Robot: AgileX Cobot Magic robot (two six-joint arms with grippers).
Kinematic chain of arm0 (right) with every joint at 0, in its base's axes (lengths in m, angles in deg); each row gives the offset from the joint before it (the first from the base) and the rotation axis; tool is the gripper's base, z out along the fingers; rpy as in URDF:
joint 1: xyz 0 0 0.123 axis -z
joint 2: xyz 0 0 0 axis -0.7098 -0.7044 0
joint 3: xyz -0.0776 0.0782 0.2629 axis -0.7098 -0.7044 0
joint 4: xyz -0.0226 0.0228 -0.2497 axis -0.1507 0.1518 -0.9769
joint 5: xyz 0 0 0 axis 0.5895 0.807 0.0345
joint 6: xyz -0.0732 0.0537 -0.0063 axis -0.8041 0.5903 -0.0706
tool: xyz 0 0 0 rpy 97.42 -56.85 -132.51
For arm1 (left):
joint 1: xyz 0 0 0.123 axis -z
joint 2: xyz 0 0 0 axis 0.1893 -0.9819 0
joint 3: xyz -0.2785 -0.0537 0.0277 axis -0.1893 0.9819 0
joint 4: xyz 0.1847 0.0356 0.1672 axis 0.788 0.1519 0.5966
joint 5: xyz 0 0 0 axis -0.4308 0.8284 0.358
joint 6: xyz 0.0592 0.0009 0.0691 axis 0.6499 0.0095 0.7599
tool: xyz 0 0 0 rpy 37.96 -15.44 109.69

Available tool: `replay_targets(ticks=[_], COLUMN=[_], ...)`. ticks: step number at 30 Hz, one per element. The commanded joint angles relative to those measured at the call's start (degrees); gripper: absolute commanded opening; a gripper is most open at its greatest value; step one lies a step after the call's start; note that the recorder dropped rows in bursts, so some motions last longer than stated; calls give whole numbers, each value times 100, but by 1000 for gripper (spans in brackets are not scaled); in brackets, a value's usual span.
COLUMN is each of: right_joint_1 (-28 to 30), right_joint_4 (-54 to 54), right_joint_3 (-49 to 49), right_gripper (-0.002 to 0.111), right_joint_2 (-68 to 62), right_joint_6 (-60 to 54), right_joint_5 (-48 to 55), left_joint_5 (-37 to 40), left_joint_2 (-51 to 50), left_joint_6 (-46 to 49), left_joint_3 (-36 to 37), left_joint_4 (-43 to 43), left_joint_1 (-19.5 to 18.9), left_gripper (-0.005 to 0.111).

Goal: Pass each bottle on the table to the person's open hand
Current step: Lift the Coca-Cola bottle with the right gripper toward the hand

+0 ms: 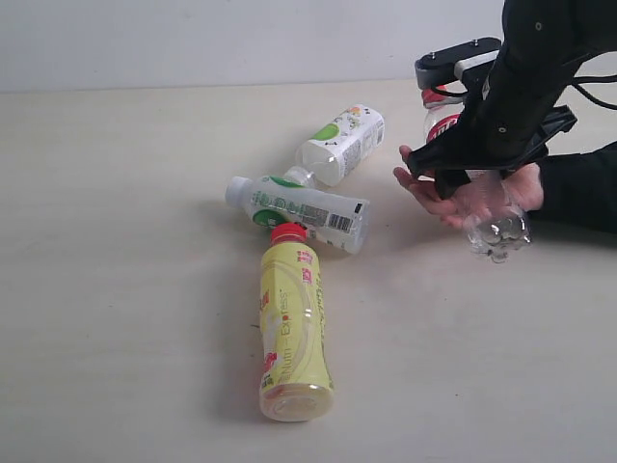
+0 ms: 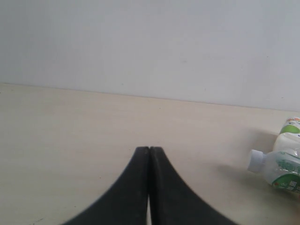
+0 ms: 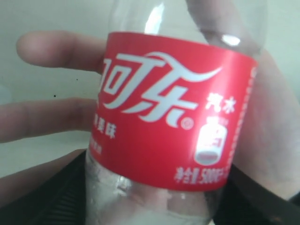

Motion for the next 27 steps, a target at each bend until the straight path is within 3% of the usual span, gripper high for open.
replay_targets(ticks=[1,18,27], right_joint_1=[33,33,33], right_joint_4=[-14,-25,28], right_joint_3=[-19,387,438], right_gripper=[73,76,76], right_joint_2=[-13,12,785], right_joint_6=[-47,-36,127], right_joint_5=[-98,51,-359], left_joint_5=[-6,-6,-6], left_joint_2=[38,38,38], left_joint_6=[4,4,4], left_joint_3=[2,2,2], left_joint_4=[1,1,1], left_joint_1=[-5,-5,-5], left_gripper=[0,0,0])
